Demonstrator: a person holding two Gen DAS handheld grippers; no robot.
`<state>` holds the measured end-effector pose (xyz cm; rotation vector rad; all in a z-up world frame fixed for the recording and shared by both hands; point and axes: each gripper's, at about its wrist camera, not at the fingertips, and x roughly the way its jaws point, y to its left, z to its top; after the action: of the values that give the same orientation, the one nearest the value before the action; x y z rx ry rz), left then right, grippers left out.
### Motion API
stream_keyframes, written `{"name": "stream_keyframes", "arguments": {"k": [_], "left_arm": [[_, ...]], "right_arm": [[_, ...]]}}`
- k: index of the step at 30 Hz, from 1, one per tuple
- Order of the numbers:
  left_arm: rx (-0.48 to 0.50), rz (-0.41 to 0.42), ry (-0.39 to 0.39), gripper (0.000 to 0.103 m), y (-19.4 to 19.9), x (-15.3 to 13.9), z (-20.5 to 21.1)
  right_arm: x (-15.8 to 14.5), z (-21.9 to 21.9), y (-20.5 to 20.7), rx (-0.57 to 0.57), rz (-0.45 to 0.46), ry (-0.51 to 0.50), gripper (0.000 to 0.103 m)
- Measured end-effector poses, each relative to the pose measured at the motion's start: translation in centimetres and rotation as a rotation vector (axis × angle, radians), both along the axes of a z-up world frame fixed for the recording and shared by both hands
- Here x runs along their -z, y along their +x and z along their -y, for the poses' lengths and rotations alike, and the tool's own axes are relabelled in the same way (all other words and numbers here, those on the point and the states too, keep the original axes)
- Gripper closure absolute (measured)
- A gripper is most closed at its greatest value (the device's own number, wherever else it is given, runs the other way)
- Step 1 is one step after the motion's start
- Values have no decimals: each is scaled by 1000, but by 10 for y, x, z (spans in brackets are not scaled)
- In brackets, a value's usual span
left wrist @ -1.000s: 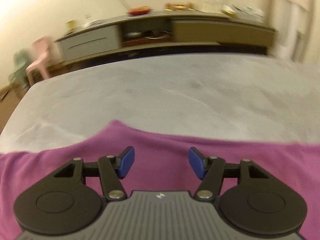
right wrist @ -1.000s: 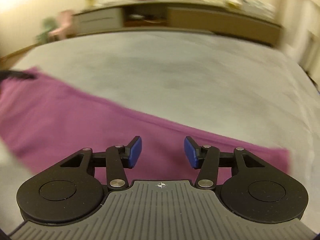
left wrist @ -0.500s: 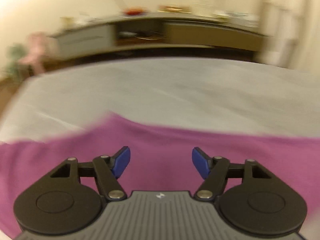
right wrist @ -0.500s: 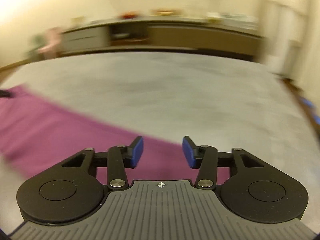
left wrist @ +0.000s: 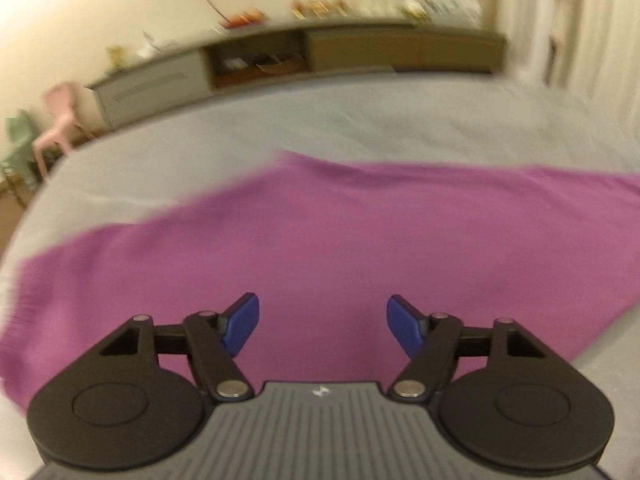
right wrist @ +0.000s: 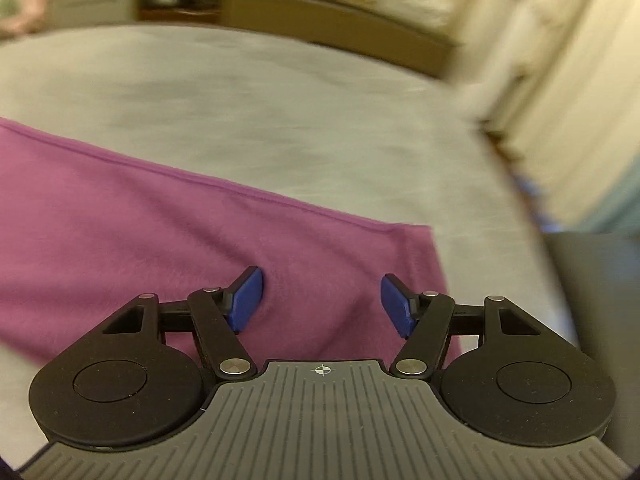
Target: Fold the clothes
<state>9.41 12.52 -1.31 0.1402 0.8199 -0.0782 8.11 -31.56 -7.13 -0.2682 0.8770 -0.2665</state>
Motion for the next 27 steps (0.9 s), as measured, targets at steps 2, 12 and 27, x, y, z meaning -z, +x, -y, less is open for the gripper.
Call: {"name": "stream_keyframes", "arguments": {"k": [2,12,27], "left_arm": [[-110,7,4,31,2,0,-33],[-370,-26,5,31,22,12,-131],[-368,13,-126,33,75,-2,-134]], "right_arm": [[2,-3,8,62,8,-75,53],[-29,-180,-26,-517,64,255,49],[-89,-299,7,-584,107,306,36]]}}
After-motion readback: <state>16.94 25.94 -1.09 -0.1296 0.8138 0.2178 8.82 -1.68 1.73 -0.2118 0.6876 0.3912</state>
